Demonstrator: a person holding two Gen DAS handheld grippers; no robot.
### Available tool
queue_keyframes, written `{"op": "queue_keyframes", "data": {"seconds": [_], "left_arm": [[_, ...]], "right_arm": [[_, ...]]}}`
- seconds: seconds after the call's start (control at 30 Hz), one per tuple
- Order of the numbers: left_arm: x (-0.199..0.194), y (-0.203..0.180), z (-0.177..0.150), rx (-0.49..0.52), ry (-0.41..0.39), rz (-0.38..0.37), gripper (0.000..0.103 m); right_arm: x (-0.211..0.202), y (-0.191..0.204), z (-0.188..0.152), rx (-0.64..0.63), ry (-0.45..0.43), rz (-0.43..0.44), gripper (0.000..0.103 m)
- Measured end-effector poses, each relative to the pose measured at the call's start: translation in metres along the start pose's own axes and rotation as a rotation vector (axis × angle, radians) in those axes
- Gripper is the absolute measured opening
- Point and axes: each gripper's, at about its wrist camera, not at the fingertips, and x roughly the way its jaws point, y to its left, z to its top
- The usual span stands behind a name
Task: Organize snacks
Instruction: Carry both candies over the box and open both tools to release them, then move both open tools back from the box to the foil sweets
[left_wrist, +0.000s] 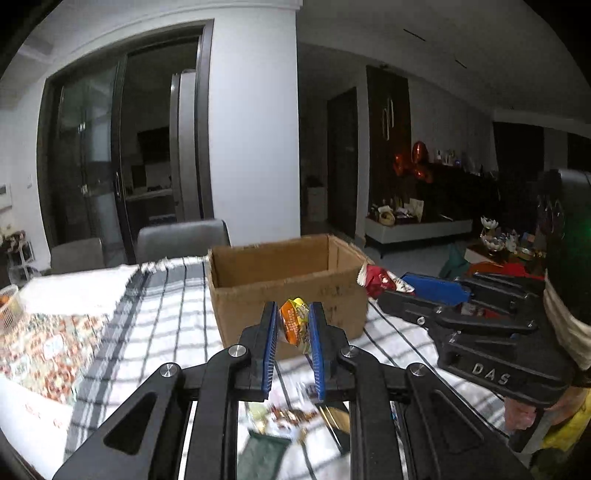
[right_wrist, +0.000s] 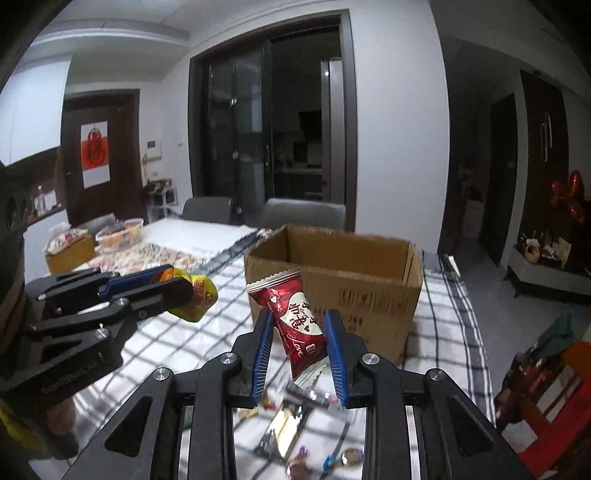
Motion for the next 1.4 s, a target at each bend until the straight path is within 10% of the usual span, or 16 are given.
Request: {"op": "queue_keyframes", "data": {"seconds": [0.6, 0.97, 1.1, 1.17, 1.4], "left_arm": [[0.069, 0.031, 0.077, 0.031, -0.055, -0.002, 0.018], [0.138, 0.047, 0.087, -0.016, 0.059, -0.019, 0.019], [0.149, 0.051, 0.089, -0.025, 0.085, -0.021, 0.055], [0.144, 0.053, 0.085, -0.031, 0.080, -0.009, 0.055], [0.118, 0.046, 0.073, -0.017, 0.089, 0.024, 0.056]], "right_arm": [[0.060, -0.040, 0.079, 0.033, -0.015, -0.063, 0.030], [0.121, -0.067, 0.089, 0.048, 0.091, -0.105, 0.030], [0.134, -0.072, 0.086, 0.053, 0.116, -0.155, 0.043], [0.133, -0.071, 0.083, 0.061, 0.116, -0.180, 0.059], [0.106, -0.063, 0.068, 0.067, 0.088, -0.176, 0.059]]}}
